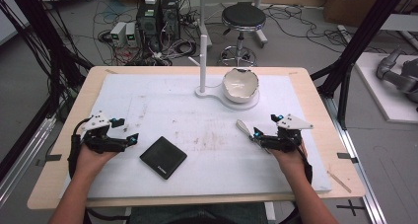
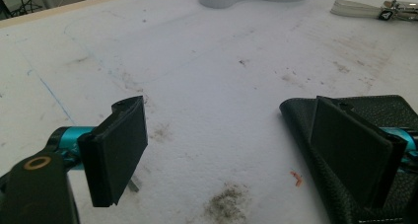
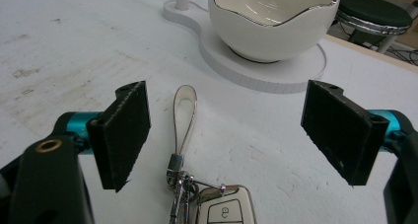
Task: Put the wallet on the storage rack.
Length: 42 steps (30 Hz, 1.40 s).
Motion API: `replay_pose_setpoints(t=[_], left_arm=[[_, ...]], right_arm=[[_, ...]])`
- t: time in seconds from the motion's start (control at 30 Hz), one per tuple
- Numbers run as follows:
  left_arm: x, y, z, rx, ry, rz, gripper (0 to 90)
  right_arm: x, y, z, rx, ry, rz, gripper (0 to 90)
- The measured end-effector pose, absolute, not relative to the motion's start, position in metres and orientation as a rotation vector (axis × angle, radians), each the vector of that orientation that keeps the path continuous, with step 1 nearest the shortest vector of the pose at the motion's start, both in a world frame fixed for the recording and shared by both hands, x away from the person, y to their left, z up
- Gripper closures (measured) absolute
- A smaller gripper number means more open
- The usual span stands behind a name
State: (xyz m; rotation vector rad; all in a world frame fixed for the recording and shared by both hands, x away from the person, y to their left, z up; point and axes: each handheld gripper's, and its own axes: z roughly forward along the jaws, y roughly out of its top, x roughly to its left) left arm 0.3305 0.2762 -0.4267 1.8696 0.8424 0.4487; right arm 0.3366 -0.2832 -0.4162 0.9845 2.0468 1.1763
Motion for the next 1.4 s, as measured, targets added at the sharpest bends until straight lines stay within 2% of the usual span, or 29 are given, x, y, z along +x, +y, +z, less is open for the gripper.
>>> replay_pose_setpoints(t=[0.2,0.97,1.13,1.23,1.3,1.4], left_arm=[[0.329,0.271,-0.428,1.888,0.831,0.427,14.8],[0.335,0.227,-0.444,2.060,0.770,0.201,14.8],[0.336,0.213,-0.452,2.132,0.772,0.119,14.8],[0.335,0.210,-0.452,2.138,0.774,0.132,14.3],[0.334,0.211,-0.451,2.139,0.772,0.121,16.3],[0.333,0.212,-0.450,2.136,0.770,0.099,25.6]], right_arm=[[0.336,-0.282,-0.416,0.981,2.051,1.175,19.1],[0.334,-0.282,-0.416,0.965,2.062,1.165,19.1],[0.334,-0.281,-0.416,0.955,2.064,1.166,19.1],[0.334,-0.281,-0.416,0.954,2.063,1.165,19.1],[0.334,-0.282,-0.416,0.950,2.066,1.162,19.1],[0.334,-0.281,-0.416,0.952,2.064,1.160,19.1]])
